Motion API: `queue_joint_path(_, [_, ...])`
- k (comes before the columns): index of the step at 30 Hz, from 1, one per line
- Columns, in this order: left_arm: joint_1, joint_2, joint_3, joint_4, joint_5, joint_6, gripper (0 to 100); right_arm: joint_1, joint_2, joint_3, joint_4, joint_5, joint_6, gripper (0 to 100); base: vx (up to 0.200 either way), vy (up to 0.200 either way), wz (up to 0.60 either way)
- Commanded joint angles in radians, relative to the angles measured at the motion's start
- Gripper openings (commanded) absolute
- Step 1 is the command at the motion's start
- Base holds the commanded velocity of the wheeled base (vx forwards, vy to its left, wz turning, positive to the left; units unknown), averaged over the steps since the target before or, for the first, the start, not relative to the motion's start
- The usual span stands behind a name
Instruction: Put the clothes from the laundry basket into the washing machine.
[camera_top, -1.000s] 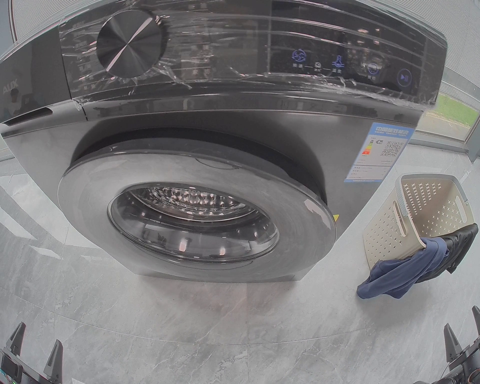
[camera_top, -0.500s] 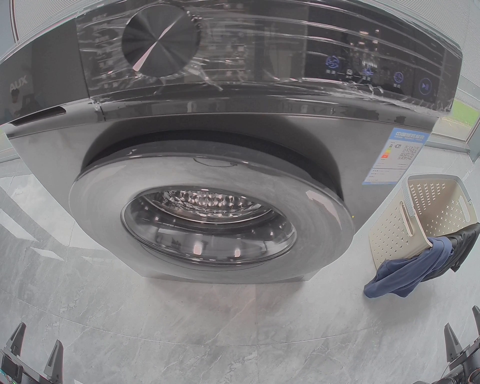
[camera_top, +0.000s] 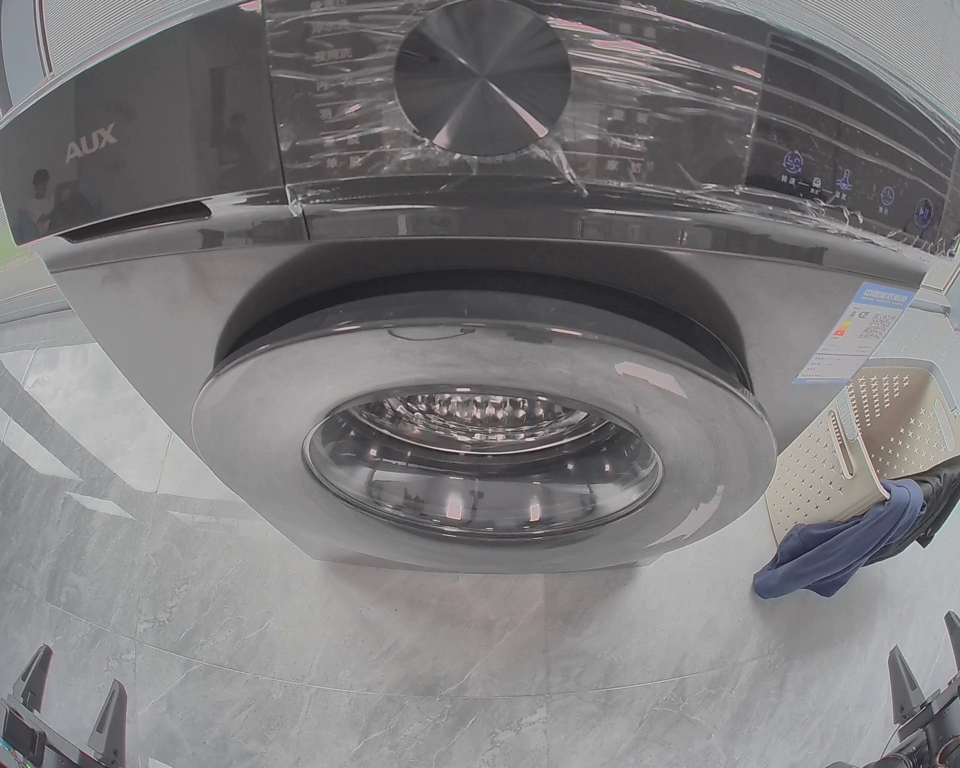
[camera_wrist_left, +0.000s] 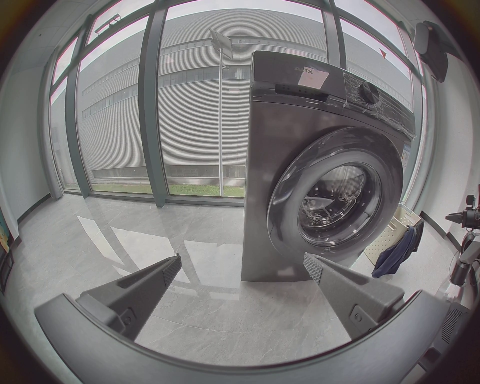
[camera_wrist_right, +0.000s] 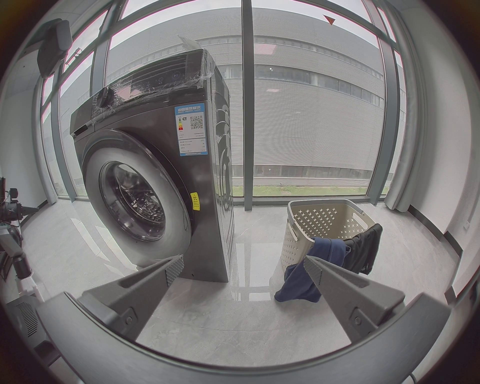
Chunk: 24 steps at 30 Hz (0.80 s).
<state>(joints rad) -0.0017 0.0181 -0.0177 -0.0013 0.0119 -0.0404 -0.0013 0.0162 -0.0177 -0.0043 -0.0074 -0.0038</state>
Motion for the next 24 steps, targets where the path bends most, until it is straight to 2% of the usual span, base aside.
queue_joint_path(1, [0.000,-0.017,0.016,0.000,0.000,0.001,100,0.000,-0.016,0.018,0.000,0.000,-0.001,100,0.000,0.000,0.00])
queue_joint_path(21, [0.000,-0.017,0.016,0.000,0.000,0.004,100,0.003,-0.016,0.018,0.000,0.001,0.001,100,0.000,0.000,0.00])
queue_joint_path(24, [0.000,-0.017,0.016,0.000,0.000,0.004,100,0.001,-0.016,0.018,0.000,0.001,0.001,100,0.000,0.200,0.00])
